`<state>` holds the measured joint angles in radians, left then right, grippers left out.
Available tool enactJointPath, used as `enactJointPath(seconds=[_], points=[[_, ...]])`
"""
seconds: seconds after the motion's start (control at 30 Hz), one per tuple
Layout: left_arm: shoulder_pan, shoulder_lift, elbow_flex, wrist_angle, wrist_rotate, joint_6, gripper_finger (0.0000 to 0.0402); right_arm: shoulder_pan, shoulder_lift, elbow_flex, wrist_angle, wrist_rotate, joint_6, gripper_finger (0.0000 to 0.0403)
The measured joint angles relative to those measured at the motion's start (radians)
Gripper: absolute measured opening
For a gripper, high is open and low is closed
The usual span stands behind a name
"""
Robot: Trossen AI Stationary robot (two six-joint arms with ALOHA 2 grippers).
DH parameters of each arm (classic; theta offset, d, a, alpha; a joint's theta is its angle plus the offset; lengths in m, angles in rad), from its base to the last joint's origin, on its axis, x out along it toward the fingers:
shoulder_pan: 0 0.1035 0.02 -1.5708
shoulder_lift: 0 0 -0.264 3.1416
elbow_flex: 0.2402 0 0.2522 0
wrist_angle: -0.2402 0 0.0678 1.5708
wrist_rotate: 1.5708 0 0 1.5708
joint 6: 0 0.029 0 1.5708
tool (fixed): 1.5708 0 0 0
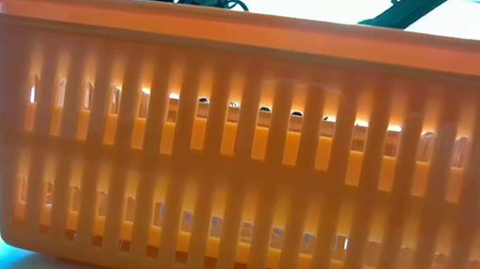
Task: Stack baskets by color
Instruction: Stack the left black basket on top of the middle black basket
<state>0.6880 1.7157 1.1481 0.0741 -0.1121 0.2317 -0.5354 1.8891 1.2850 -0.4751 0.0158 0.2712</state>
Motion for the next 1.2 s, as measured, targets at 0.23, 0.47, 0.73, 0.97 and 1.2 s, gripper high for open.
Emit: enactJointPath(seconds=[0.23,0.47,0.73,0.97,1.2], points=[[0.000,0.000,0.000,-0.003,0.041,0.090,0.0000,0.000,-0.092,0.000,-0.075,0.007,-0.005,0.0103],[0.000,0.000,0.018,-0.034,0.095,0.146,0.0000,0.004,-0.203,0.000,-0.192,0.075,-0.018,0.0103],[-0.002,0.001,0.149,-0.194,0.131,0.146,0.0000,0.029,-0.279,0.000,-0.248,0.187,-0.010,0.0103],[-0.002,0.001,0.204,-0.228,0.144,0.146,0.0000,0.052,-0.288,0.000,-0.247,0.191,-0.010,0.0103],[-0.002,0.001,0.232,-0.288,0.176,0.165,0.0000,0.070,-0.287,0.000,-0.247,0.192,-0.010,0.0103]])
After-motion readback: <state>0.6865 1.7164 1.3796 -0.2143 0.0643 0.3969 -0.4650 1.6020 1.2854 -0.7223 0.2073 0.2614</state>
